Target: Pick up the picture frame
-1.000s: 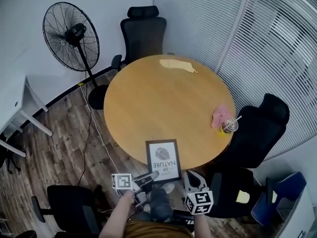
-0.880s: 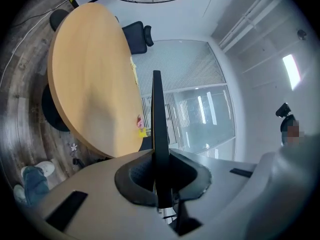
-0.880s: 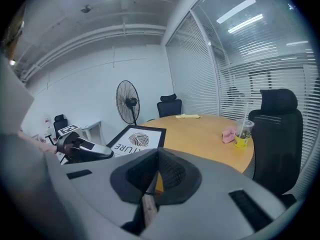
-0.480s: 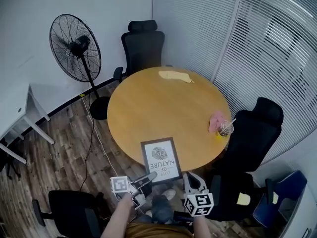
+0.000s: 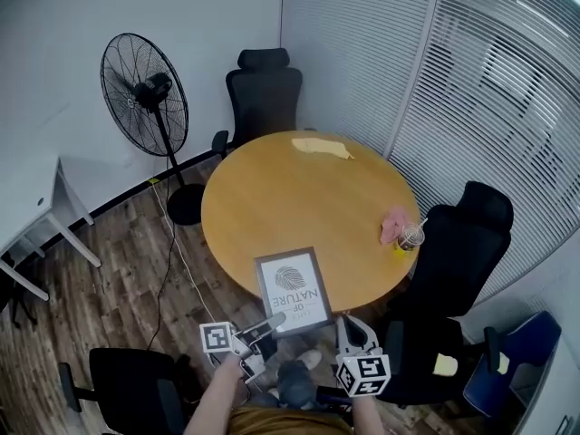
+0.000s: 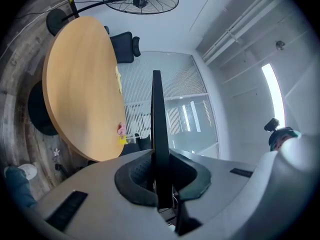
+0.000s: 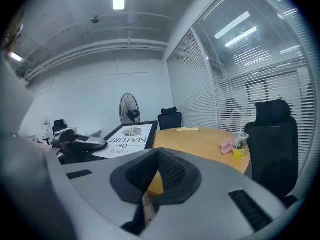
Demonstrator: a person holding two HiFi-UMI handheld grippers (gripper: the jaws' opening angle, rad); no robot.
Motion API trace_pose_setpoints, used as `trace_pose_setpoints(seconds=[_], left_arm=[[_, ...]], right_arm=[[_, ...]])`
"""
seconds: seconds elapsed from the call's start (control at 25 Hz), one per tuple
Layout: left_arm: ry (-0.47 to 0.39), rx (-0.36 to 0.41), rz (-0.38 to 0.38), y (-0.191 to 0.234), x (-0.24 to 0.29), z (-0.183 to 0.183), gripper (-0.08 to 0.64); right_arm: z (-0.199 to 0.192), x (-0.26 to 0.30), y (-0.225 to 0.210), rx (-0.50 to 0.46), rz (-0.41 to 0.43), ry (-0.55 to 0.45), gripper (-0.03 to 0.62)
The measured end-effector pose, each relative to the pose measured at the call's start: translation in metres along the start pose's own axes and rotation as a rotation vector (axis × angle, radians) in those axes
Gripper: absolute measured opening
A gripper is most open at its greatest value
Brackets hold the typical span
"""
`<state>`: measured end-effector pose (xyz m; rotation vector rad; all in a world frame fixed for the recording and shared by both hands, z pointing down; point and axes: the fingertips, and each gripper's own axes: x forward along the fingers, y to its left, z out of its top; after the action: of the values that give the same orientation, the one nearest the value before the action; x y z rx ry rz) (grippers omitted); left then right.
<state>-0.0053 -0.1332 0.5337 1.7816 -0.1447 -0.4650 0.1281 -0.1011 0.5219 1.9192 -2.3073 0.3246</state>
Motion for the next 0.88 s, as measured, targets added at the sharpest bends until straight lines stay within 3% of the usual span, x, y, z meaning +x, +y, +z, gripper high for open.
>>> trace_pose_setpoints(seconds=[0.88], left_arm=[[-0.004,-0.002,-0.02,-0.0094,-0.0103,0.0005,0.058]], right_arm=[[0.0044,-0.0066,0.0099,-0.016,-0.01,-0.023,0.011]])
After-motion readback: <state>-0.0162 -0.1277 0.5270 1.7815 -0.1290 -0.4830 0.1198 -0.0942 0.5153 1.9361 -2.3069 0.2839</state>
